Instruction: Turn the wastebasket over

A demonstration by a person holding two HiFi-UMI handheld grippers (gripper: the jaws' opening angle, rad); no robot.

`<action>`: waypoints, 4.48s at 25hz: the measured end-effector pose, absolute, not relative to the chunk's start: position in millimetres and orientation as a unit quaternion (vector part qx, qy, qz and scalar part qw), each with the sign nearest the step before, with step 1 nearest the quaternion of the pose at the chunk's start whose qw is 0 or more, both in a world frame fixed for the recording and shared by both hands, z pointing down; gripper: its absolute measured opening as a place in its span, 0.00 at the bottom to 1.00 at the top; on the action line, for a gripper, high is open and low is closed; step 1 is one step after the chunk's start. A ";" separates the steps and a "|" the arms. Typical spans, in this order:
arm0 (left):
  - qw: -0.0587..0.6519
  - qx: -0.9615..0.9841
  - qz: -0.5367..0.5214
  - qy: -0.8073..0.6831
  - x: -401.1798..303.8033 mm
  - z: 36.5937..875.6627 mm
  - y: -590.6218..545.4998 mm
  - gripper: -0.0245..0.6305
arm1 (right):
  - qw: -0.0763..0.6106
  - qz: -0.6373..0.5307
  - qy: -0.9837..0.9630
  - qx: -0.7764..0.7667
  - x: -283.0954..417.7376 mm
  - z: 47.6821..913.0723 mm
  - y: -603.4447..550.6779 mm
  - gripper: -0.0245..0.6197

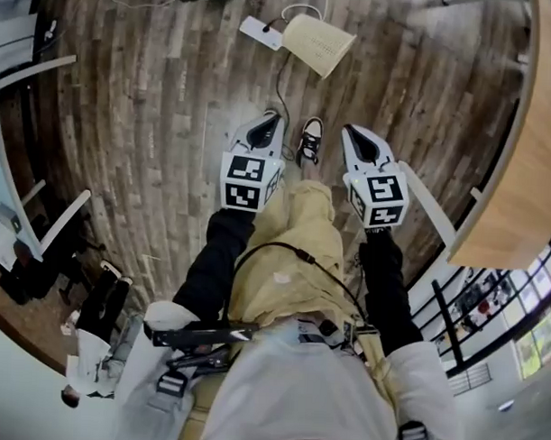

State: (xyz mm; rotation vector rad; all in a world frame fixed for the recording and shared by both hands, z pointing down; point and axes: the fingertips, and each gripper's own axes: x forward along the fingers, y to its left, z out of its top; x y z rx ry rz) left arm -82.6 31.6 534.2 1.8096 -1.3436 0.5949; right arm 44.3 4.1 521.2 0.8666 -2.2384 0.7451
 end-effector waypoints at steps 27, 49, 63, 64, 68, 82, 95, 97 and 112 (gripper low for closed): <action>0.450 0.704 0.330 -0.438 -106.5 822.7 28.7 0.04 | 0.429 0.356 -0.796 0.235 -7.0 882.8 -34.5 0.07; 0.473 0.648 0.333 -0.495 -157.8 917.6 1.0 0.04 | 0.427 0.409 -0.706 0.389 53.2 1028.7 -118.8 0.24; 0.483 0.652 0.341 -0.475 -152.8 920.9 23.7 0.04 | 0.399 0.432 -0.693 0.416 59.0 1062.2 -148.2 0.27; 0.483 0.653 0.340 -0.474 -151.1 920.9 23.1 0.04 | 0.402 0.430 -0.691 0.419 61.2 1063.3 -149.0 0.24; 0.477 0.660 0.343 -0.469 -148.9 918.7 21.2 0.04 | 0.386 0.474 -0.657 0.442 70.1 1067.4 -145.1 0.16; 0.462 0.687 0.335 -0.450 -113.9 878.0 -3.5 0.04 | 0.497 0.235 -0.702 0.452 122.8 969.2 -180.1 0.13; 0.466 0.688 0.359 -0.424 -102.3 885.2 30.4 0.04 | 0.597 0.142 -0.748 0.251 70.0 1027.0 -76.8 0.13; 0.467 0.686 0.359 -0.427 -103.3 884.7 32.3 0.04 | 0.607 0.142 -0.751 0.218 61.7 1037.9 -55.0 0.13; 0.469 0.675 0.356 -0.444 -105.4 880.7 36.3 0.04 | 0.583 0.242 -0.759 0.159 57.0 1055.4 -13.4 0.15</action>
